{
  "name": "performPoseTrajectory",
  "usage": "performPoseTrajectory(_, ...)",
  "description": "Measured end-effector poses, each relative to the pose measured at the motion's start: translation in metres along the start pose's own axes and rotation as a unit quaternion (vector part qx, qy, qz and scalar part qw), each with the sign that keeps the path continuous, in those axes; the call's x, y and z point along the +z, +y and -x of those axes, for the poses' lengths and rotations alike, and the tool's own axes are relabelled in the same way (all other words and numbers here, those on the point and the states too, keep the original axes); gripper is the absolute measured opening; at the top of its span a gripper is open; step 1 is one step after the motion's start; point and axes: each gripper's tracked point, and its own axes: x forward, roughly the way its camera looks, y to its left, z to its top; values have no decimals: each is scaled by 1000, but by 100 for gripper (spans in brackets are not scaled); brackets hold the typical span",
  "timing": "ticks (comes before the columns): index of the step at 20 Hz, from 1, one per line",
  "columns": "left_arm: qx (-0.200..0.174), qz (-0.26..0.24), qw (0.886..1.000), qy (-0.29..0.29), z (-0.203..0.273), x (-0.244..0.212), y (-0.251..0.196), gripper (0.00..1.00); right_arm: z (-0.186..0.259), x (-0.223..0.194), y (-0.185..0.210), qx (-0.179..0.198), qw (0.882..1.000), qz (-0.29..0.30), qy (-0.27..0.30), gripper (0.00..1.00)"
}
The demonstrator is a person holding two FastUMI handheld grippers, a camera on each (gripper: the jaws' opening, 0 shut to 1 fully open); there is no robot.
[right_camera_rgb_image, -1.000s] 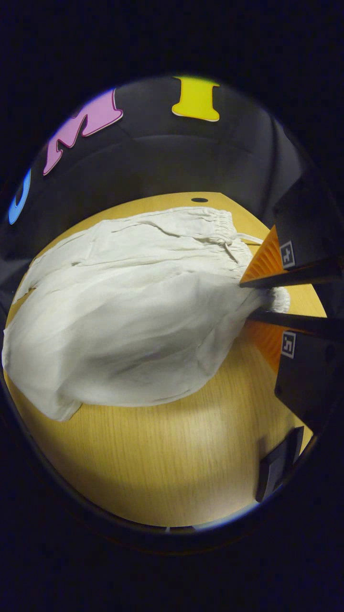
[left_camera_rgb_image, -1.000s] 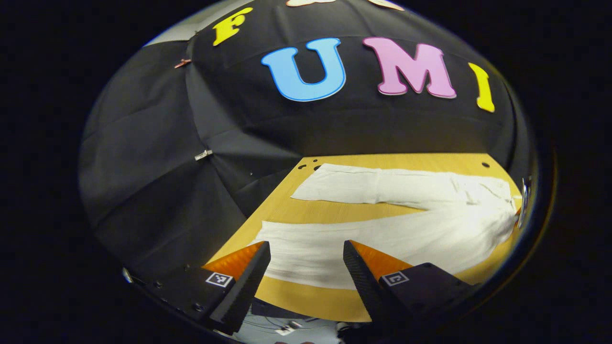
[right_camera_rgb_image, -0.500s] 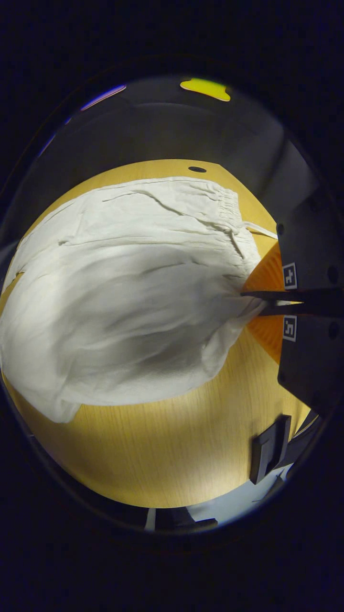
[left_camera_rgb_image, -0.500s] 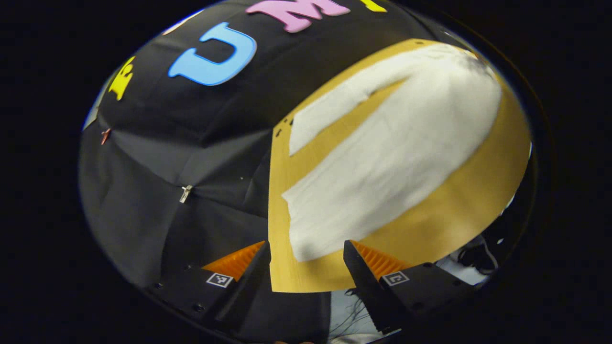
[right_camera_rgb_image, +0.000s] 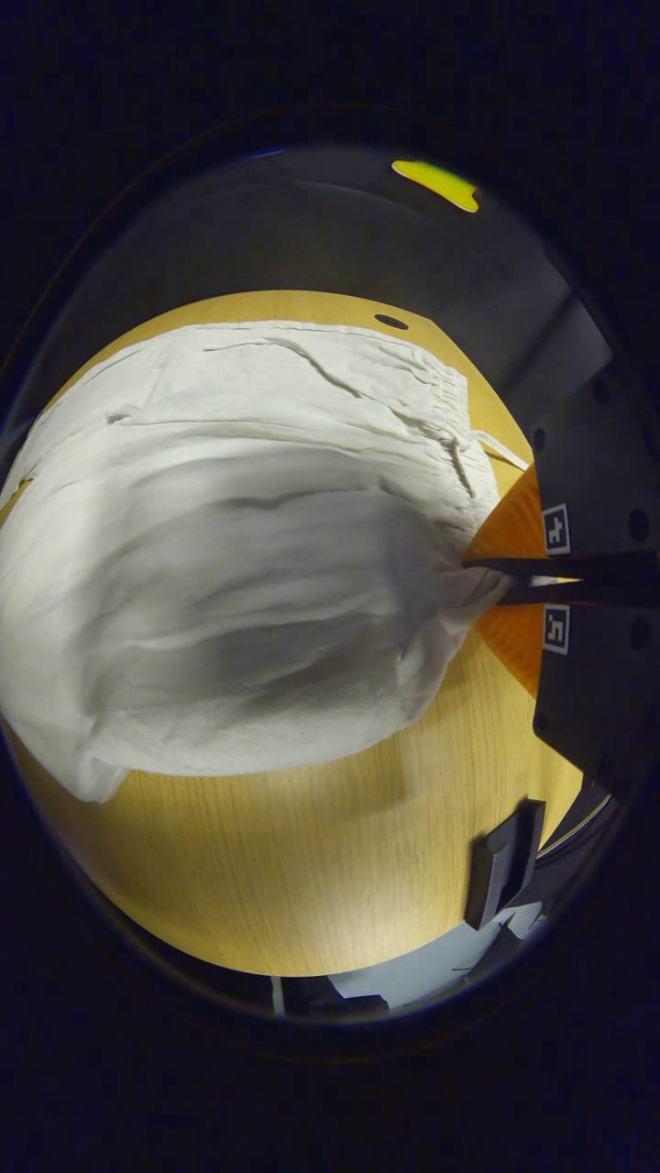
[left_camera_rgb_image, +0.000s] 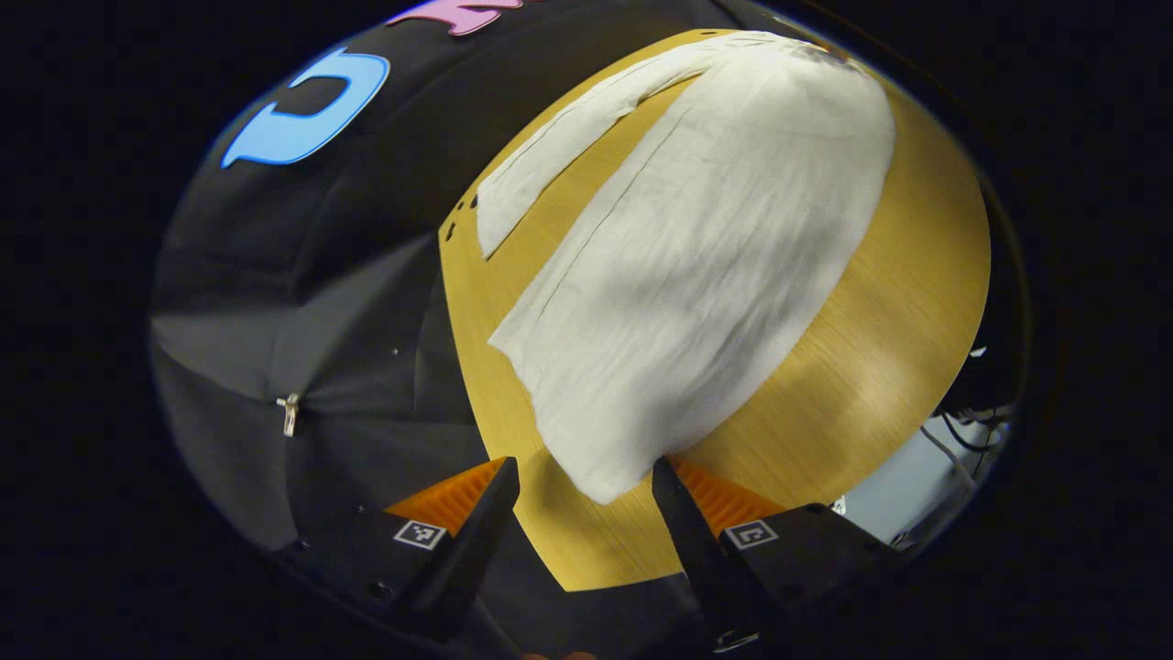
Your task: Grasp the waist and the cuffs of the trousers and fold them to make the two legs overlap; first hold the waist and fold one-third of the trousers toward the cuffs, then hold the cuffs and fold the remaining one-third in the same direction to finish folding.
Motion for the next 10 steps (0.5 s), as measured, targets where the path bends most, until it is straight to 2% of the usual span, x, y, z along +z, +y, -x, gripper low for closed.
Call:
performPoseTrajectory(2,-18,-73,997,-17,-5,17,-1,94,0,1,-1,1,1000,-5,3,5)
performPoseTrajectory(5,-53,-197,979,-32,-11,29,-10,84,0,1,0,-3,1000,2,3,5)
performPoseTrajectory(6,-60,-215,974,-31,-13,31,-14,72,0,1,0,-4,1000,2,4,5)
performPoseTrajectory(8,-85,-217,972,-27,-5,33,-20,61,1,1,0,-6,1000,0,8,5)
performPoseTrajectory(9,-104,-203,974,-17,-1,32,-25,62,1,0,0,-6,1000,0,9,5)
performPoseTrajectory(10,-117,-188,975,-10,0,30,-30,48,1,1,0,-5,1000,-1,10,5)
